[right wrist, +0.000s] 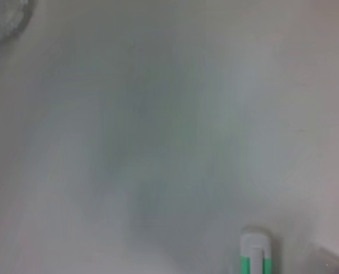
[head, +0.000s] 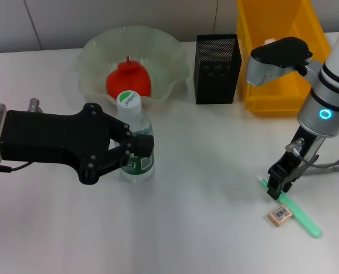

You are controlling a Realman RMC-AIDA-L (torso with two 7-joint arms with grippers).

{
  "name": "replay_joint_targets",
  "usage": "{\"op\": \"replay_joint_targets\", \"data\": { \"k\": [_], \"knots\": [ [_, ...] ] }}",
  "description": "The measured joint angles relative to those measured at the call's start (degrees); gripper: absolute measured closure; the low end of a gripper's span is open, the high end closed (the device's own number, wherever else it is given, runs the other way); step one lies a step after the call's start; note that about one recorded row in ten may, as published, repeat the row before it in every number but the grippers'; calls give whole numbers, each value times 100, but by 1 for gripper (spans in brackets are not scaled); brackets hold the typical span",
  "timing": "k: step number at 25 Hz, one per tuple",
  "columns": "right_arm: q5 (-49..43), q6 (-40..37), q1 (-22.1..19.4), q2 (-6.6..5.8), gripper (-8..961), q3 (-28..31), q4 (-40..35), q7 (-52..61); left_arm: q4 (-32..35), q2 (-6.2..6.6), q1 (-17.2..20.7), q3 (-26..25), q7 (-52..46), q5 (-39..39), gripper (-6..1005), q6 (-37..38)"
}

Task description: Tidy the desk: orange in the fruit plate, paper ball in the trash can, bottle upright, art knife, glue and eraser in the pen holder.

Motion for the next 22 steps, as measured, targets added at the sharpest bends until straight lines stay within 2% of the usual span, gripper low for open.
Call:
{"op": "replay_joint_targets", "data": {
  "k": [22],
  "knots": [
    [-34,112,8,-3,690,-7,151,-55,27,6,19,-18,-1,-60,988,-14]
  ]
}}
